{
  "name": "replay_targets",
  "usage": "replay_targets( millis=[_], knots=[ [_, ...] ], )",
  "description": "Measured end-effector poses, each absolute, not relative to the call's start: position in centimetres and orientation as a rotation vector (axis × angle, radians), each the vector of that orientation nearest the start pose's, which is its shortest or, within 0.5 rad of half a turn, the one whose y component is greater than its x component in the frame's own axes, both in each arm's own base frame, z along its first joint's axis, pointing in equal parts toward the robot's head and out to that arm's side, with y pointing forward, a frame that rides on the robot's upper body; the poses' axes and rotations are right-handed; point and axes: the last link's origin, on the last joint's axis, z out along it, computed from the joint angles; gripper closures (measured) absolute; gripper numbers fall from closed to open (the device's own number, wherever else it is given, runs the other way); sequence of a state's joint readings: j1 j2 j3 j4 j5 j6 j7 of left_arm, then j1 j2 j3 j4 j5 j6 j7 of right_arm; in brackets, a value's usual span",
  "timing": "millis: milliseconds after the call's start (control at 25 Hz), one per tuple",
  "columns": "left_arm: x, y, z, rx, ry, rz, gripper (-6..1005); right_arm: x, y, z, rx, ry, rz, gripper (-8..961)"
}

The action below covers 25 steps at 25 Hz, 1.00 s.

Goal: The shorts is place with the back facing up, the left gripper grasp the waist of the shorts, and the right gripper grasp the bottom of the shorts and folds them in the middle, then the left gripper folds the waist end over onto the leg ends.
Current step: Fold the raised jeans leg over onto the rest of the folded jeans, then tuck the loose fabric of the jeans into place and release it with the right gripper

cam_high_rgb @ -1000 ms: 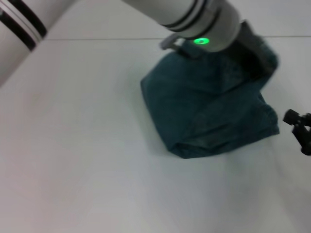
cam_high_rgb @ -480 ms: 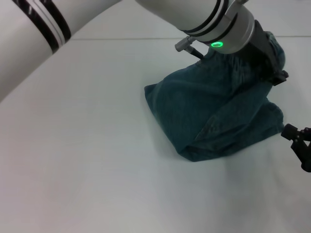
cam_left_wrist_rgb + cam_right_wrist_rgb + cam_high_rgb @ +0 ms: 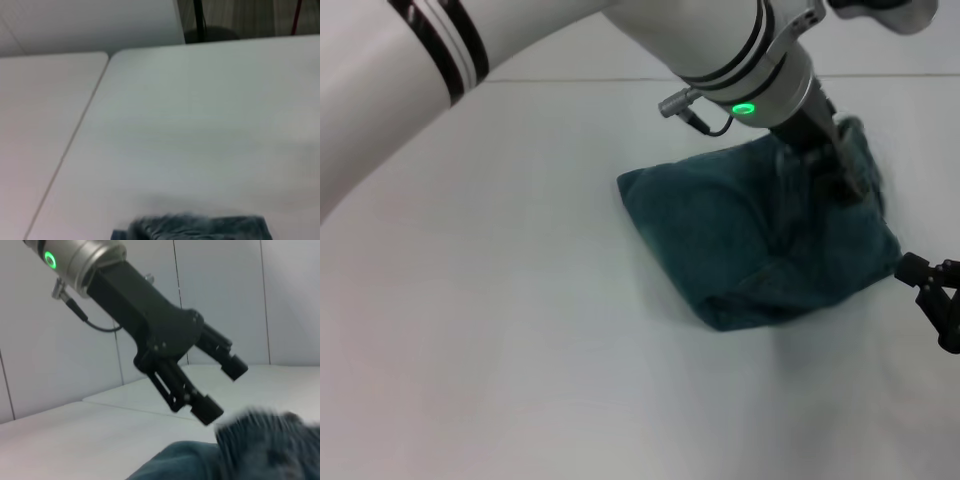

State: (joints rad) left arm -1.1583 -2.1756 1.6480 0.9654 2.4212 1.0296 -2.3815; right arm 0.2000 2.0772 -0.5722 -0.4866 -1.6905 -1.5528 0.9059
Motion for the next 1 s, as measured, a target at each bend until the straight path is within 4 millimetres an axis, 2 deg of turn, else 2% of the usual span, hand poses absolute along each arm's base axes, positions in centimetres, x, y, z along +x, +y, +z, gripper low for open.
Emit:
replay_targets(
  millis=[240,520,560,640,760,920,1000],
  knots=[
    [1.7,39.5,-11.6,-2.778,0.031,0.177,80,34.9,24.3,1.7,-2.248,0.559,0.822,954],
    [1.2,39.9,-9.2,-2.728,-0.04,0.0,60,34.7,24.2,2.4,-2.26,0.523,0.839,953],
    [0.2,39.6,-7.7,-2.716,-0.105,-0.113,61,34.6,24.1,2.6,-2.261,0.516,0.846,953],
    [-0.8,39.4,-6.8,-2.711,-0.149,-0.194,61,34.6,24.2,2.9,-2.259,0.51,0.847,953],
    [-3.7,38.9,-5.0,-2.702,-0.245,-0.38,62,34.6,24.6,3.3,-2.254,0.509,0.841,953],
    [-9.1,38.1,-3.2,-2.661,-0.398,-0.601,62,34.2,25.4,3.8,-2.247,0.503,0.846,953],
    [-12.2,37.7,-2.5,-2.625,-0.5,-0.69,63,33.9,26.6,4.3,-2.234,0.522,0.842,953]
  ],
)
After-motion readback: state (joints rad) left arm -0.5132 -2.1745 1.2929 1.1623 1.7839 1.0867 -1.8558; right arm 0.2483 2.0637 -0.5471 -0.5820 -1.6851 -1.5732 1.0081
